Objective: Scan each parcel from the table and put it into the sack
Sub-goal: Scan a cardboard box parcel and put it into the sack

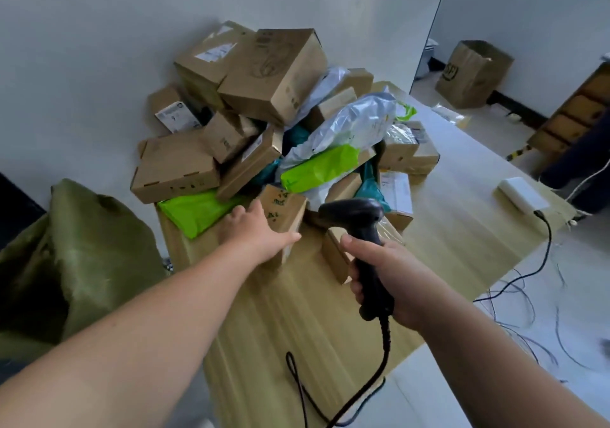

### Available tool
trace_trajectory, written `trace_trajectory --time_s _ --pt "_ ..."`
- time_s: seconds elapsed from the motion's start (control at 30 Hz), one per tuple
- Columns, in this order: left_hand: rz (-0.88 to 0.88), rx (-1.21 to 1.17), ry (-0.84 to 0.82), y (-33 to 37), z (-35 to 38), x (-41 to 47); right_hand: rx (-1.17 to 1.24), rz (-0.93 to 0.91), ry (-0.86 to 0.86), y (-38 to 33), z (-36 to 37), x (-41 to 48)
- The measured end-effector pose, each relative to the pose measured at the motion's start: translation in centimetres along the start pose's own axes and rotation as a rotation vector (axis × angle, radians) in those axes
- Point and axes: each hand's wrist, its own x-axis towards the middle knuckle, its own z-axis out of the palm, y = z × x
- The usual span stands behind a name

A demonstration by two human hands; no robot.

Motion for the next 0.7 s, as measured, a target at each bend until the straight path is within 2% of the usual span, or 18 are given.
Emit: trace_trajectory --time_s 0.13,0.27,0.33,0.7 --pt "-0.075 -0.203 0.047 -1.5 0.0 0.1 0.014 0.006 -0.014 0.2 -0.8 0.7" --pt "-0.168 -0.680 -0.023 -3.9 -2.2 -1.1 0.022 -0.013 -0.077 -0.5 0.1 1.4" --pt "-0.170 -0.820 -0.030 -5.3 -3.7 -1.6 0.018 -0.029 -0.133 -1.3 1.1 1.8" --pt "-0.237 -1.075 0.188 -13.8 -14.6 -4.5 -0.170 -0.148 -0.497 -7.0 9.6 1.3"
